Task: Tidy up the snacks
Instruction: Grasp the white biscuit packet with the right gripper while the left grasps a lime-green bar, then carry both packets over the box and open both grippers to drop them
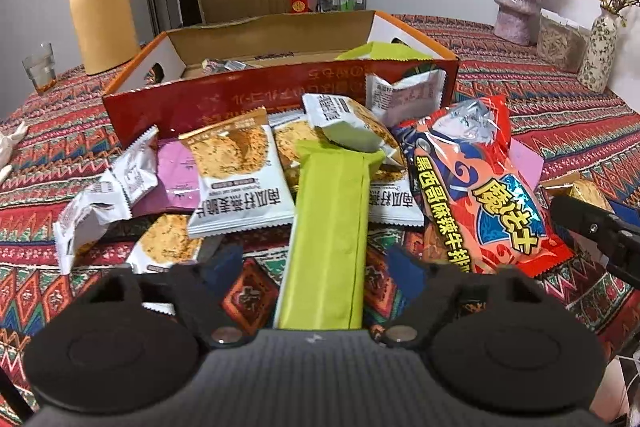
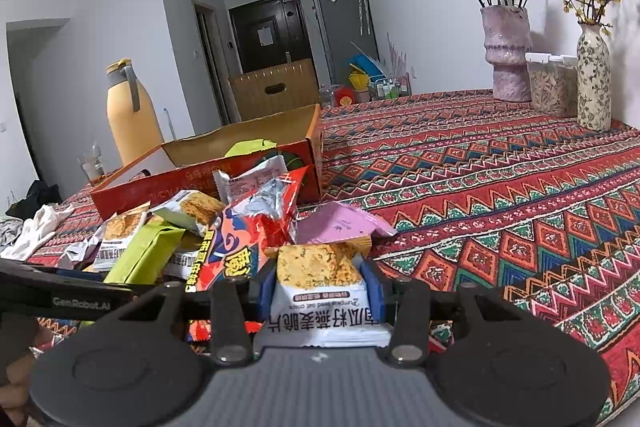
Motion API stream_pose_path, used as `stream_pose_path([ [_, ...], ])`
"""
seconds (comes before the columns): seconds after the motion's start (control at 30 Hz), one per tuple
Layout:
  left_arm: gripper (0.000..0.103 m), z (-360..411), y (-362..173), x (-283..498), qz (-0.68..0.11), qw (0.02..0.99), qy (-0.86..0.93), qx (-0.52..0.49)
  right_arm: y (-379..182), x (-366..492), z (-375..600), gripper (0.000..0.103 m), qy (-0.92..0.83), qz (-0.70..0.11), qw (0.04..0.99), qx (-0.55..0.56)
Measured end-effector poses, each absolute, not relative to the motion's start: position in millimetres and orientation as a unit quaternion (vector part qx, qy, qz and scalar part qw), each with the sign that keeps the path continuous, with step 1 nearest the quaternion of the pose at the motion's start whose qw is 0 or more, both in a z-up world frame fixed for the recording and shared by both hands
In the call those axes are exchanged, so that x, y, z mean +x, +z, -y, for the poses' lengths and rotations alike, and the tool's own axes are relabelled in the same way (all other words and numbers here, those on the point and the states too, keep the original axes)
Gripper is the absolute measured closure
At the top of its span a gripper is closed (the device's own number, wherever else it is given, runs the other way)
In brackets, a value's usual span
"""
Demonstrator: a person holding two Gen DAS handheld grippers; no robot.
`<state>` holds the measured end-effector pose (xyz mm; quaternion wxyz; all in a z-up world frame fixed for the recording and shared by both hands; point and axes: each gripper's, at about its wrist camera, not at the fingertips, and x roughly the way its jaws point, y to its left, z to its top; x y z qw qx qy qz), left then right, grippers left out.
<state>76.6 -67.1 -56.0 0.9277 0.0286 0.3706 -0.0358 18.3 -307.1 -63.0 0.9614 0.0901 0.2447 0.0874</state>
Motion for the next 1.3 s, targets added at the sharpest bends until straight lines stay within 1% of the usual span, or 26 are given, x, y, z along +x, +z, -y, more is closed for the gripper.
stream_pose_path([
  [0.03,0.040,67,-57,77,-0.374,0.926,-0.037,0.027,-63,18,307,0.060,0.088,-0.244,0.961,0.091],
  [0.07,0.051,67,-58,78,-0.377,0.925,-0.038,0.026,-63,18,307,0.060,0.089,-0.244,0.962,0.091],
  [0.13,0.060,67,-58,78,-0.375,0.926,-0.040,0.023,-63,17,308,0.060,0.089,-0.243,0.962,0.091],
  [0.17,0.062,67,-58,78,-0.373,0.927,-0.039,0.024,-63,16,308,0.060,0.089,-0.243,0.962,0.091],
  [0.7,0.063,60,-41,63,-0.349,0.936,-0.050,0.015,-51,10,299,0.060,0.085,-0.231,0.966,0.079],
  [1.3,0.063,40,13,63,-0.281,0.958,-0.056,0.002,-18,31,267,0.059,0.099,-0.198,0.974,0.056],
])
